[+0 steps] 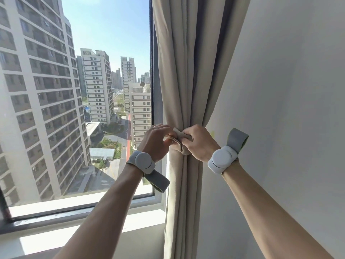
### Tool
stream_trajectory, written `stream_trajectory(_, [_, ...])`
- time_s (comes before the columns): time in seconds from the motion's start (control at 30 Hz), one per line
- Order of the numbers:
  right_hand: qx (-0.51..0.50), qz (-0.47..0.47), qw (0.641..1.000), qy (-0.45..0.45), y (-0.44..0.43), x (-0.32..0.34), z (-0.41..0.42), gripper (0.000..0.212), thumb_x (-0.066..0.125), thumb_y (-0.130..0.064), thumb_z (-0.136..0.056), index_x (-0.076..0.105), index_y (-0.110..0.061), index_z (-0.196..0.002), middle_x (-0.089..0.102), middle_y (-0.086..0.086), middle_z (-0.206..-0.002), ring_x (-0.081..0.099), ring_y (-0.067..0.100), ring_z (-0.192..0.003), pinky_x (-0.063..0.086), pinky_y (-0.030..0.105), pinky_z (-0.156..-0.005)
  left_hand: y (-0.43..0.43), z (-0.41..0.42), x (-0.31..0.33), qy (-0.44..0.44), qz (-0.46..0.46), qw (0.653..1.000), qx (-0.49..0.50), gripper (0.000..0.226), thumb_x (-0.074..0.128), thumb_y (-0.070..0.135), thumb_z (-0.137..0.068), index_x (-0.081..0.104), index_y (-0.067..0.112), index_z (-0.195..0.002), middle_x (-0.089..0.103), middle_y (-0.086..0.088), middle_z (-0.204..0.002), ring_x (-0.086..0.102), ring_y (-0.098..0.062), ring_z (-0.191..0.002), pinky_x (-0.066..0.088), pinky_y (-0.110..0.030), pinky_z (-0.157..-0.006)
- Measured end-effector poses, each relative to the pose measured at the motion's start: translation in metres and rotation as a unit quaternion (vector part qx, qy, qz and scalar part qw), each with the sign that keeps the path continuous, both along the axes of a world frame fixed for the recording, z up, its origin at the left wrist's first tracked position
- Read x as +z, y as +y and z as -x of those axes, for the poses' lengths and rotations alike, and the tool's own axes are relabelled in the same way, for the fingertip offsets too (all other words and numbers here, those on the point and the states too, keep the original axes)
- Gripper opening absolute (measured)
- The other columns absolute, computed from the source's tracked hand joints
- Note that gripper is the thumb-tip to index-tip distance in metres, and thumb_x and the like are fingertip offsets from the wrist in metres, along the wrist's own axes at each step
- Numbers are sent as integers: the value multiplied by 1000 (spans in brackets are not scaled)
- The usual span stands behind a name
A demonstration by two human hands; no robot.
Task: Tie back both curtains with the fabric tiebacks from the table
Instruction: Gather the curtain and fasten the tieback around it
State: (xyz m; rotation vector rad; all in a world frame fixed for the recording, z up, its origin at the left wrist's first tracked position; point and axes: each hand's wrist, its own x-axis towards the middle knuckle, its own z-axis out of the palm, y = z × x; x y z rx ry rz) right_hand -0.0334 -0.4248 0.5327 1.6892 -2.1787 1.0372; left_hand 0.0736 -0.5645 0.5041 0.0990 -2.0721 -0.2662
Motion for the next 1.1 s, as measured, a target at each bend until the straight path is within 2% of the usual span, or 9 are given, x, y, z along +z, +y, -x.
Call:
stream_trajectory(0.1, [-13,-24,1000,10,1,2,2,27,56,-20,-94,65,-1,-76,69,15,-73,65,33,-73,54,50,-74,-2,2,-2,-3,-20,999,-42,34,83,10,-76,66,21,-104,62,7,-100,59,-7,-85,53,-38,-84])
stream_trajectory(0.2, [-12,-43,999,14,0,0,1,24,54,-21,-92,67,-5,-80,71,8,-71,68,29,-73,56,48,-76,-5,1,-3,-41,-18,997,-63,62,83,7,-75,55,30,-126,52,18,-118,56,3,-97,51,-44,-91])
stream_trajectory(0.33, [-8,-41,999,5,6,-3,0,27,59,-36,-90,66,-19,-70,69,-4,-62,67,14,-64,56,38,-68,-8,-2,-4,-87,12,996,-35,41,75,20,-80,62,42,-112,61,27,-101,52,2,-100,39,-47,-99])
stream_trajectory(0.43, [-36,-47,998,25,13,-1,5,21,61,-37,-85,69,-20,-76,69,-3,-69,66,20,-71,55,38,-68,-10,-4,-3,-92,1,996,-15,38,73,22,-80,67,42,-112,59,24,-93,44,11,-101,27,-33,-96])
stream_trajectory(0.53, [-72,-64,994,46,20,3,14,25,60,-33,-86,70,-11,-81,71,7,-77,65,31,-80,47,36,-74,-14,-7,-5,-83,2,997,-3,32,75,23,-81,70,31,-112,54,25,-97,34,26,-107,17,-30,-97])
stream_trajectory(0.67, [-113,-92,988,50,28,6,29,35,57,-44,-89,73,-12,-88,74,7,-88,63,33,-90,45,40,-91,-15,-9,-6,-62,-7,998,-14,30,68,31,-84,71,24,-113,61,13,-102,29,34,-108,19,-34,-95])
stream_trajectory(0.83, [-164,-101,978,85,28,2,39,49,52,-62,-85,71,-17,-90,74,3,-92,61,33,-94,41,46,-96,-13,-7,-5,-61,-18,998,1,46,50,54,-82,70,28,-113,70,11,-102,52,-1,-97,22,-32,-98])
stream_trajectory(0.97, [-177,-86,976,91,27,-2,46,56,45,-72,-79,69,-22,-88,70,1,-95,59,32,-98,42,46,-94,-16,-3,-7,-51,-24,998,-14,37,51,51,-85,70,28,-107,58,24,-90,43,22,-100,23,-12,-84])
stream_trajectory(1.1, [-167,-49,979,104,23,-4,55,47,45,-72,-80,60,-27,-77,67,1,-94,57,30,-100,37,40,-95,-15,-1,-5,-30,-15,999,-14,23,52,47,-90,66,37,-106,54,29,-89,44,20,-100,18,-6,-88])
